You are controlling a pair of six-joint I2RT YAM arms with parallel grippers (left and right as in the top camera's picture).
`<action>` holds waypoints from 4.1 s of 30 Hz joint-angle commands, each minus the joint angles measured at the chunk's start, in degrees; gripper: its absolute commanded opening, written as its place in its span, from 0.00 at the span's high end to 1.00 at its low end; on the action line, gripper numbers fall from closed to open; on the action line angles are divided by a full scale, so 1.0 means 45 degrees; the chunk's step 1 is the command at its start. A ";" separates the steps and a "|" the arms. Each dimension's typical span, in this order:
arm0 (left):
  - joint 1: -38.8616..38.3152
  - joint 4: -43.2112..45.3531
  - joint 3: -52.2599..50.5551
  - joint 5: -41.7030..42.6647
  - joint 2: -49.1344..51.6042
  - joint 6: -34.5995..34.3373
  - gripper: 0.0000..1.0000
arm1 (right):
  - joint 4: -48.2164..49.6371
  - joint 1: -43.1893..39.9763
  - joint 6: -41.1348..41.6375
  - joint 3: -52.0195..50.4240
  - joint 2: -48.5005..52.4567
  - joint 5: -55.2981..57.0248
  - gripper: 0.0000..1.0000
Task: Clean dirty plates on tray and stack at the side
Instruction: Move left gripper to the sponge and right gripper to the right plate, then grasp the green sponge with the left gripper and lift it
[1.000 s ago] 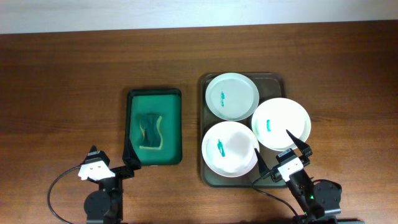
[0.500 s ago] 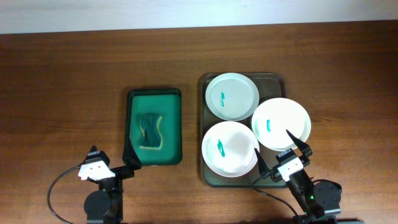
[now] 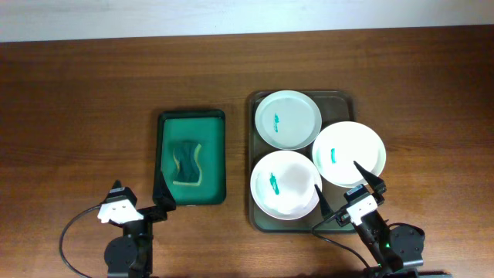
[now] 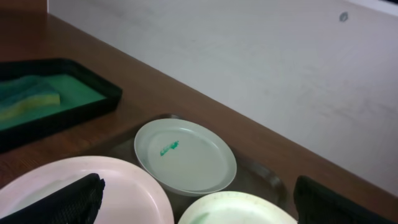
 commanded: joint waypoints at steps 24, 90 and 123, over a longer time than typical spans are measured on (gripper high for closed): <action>0.0083 -1.5616 1.7821 0.4721 1.5703 0.2234 0.01 | -1.4809 -0.0073 0.3439 1.7223 1.6038 -0.1496 0.02; -0.0690 -1.5980 1.7685 0.4133 1.7626 0.2229 0.42 | -0.7422 0.2123 0.8398 0.9768 1.9424 0.3385 0.96; -0.3065 -1.0574 1.5154 -0.0097 2.2765 -0.0165 0.52 | -0.7456 0.2123 0.8383 0.9802 1.9424 0.3395 0.96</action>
